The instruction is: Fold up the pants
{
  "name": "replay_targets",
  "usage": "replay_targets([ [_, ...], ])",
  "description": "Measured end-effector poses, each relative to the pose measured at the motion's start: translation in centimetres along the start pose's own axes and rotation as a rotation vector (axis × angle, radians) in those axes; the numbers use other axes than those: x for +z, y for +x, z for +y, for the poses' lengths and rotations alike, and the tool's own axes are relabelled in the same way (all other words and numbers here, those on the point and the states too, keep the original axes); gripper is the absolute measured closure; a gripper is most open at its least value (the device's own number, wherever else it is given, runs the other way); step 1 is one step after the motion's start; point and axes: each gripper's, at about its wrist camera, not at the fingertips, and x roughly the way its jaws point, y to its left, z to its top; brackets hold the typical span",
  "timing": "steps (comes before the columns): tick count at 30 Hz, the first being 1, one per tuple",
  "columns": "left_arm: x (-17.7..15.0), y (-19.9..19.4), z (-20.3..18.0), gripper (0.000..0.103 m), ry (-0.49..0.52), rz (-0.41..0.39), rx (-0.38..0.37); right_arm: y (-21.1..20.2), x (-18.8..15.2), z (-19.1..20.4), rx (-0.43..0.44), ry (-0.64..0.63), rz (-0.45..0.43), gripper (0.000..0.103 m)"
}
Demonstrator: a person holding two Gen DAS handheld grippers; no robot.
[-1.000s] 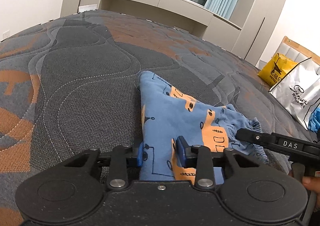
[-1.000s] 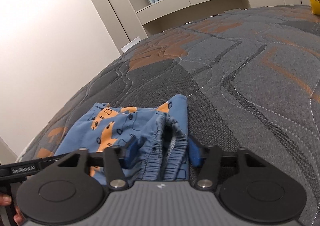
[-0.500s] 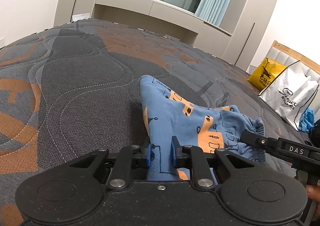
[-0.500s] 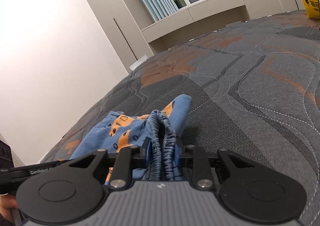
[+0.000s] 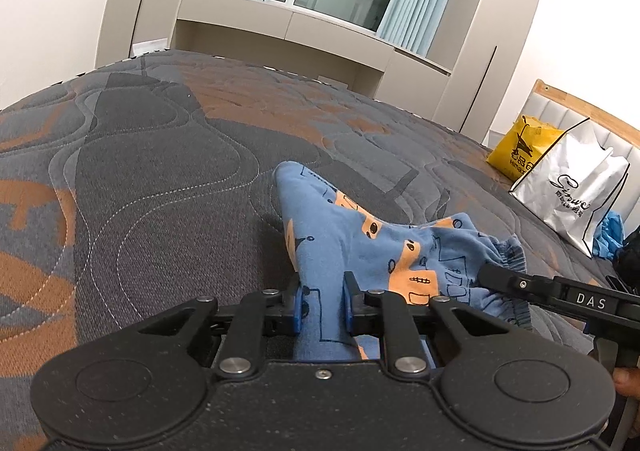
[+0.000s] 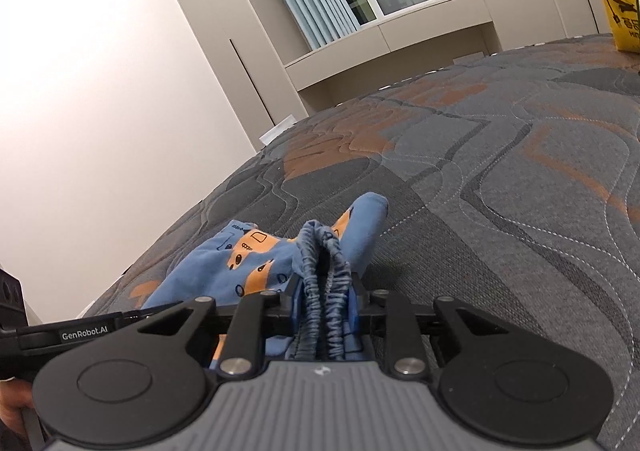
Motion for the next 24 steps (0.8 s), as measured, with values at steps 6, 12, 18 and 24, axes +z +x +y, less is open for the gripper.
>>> replay_targets([
  [6,0.7,0.1,0.5,0.083,-0.003,-0.02,-0.019,0.2,-0.1,0.4,0.009,0.011,-0.006,0.079],
  [12,2.4,0.7,1.7,0.083,0.009,-0.048,-0.028,1.1,1.1,0.8,0.029,0.007,-0.019,0.079],
  [18,6.0,2.6,4.8,0.083,-0.023,-0.085,0.005,5.3,5.0,2.2,0.077,-0.055,-0.037,0.079],
  [24,9.7,4.4,8.1,0.083,-0.043,-0.108,0.07,11.2,8.8,3.7,0.135,-0.088,-0.021,0.08],
])
